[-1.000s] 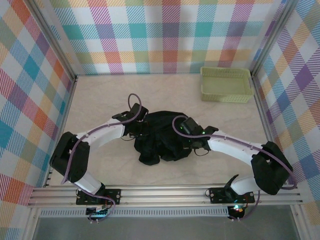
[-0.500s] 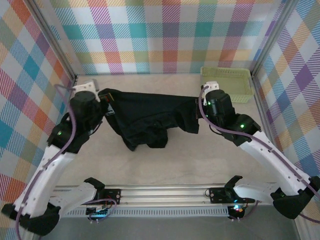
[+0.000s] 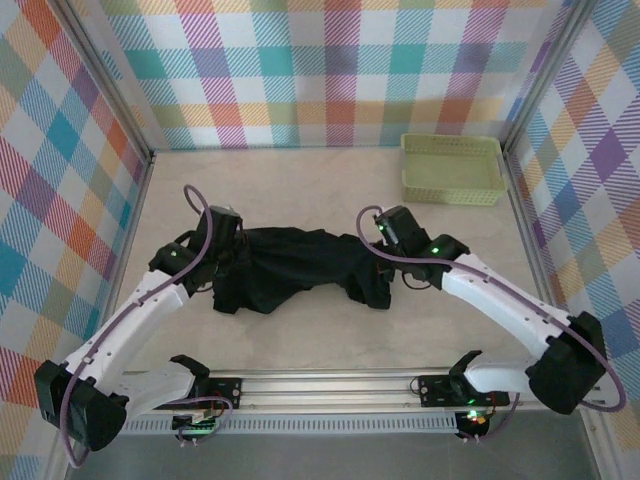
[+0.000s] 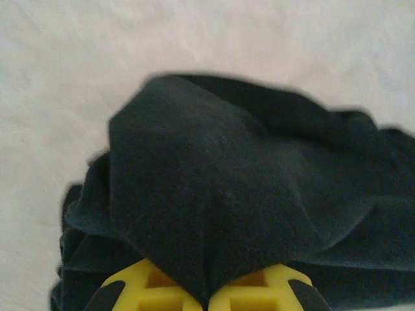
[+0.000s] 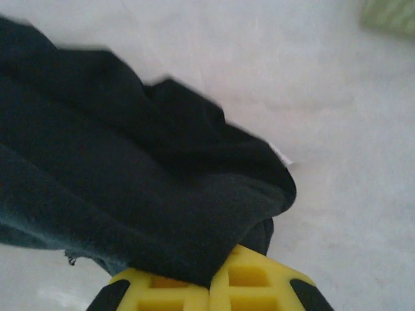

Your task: Fold the inside-out t-shirt

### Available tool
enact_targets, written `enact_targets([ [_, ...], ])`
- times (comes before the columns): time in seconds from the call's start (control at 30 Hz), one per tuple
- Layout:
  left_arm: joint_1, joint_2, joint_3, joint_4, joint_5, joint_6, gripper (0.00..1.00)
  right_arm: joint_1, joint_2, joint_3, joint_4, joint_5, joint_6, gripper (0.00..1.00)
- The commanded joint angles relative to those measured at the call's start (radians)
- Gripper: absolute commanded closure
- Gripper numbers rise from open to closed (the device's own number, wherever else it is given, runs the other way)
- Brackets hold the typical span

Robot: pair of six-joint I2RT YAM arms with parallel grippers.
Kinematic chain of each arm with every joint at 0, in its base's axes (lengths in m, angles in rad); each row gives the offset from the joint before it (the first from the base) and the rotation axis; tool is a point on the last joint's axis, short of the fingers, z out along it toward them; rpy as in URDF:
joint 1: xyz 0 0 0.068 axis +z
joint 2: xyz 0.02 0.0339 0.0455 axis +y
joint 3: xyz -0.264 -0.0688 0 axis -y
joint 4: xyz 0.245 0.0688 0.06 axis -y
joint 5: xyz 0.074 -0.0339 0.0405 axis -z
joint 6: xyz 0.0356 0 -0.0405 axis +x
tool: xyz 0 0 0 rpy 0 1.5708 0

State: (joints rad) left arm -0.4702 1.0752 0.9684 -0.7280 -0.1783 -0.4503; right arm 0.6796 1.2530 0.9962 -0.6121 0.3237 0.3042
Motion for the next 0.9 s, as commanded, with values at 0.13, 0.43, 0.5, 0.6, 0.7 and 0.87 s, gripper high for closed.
enact_targets([
  [0.13,-0.234,0.014,-0.072,-0.022,0.069,-0.086,1.00,-0.069,-0.078,-0.177,-0.025,-0.122,0.247,0.93],
  [0.43,-0.320,0.027,0.032,-0.061,-0.113,-0.076,0.16,-0.071,-0.166,-0.292,-0.019,-0.144,0.319,0.36],
  [0.5,-0.304,0.066,0.114,-0.042,-0.125,-0.039,0.06,-0.074,-0.183,-0.292,-0.015,-0.135,0.314,0.32],
  [0.6,-0.260,0.208,0.247,-0.011,-0.072,0.008,0.01,-0.085,-0.197,-0.293,0.013,-0.158,0.310,0.30],
  [0.7,-0.217,0.396,0.383,-0.014,-0.041,0.045,0.00,-0.086,-0.196,-0.298,0.067,-0.207,0.314,0.29],
  [0.87,-0.165,0.725,0.629,-0.083,-0.029,0.073,0.00,-0.086,-0.135,-0.301,0.113,-0.219,0.325,0.29],
])
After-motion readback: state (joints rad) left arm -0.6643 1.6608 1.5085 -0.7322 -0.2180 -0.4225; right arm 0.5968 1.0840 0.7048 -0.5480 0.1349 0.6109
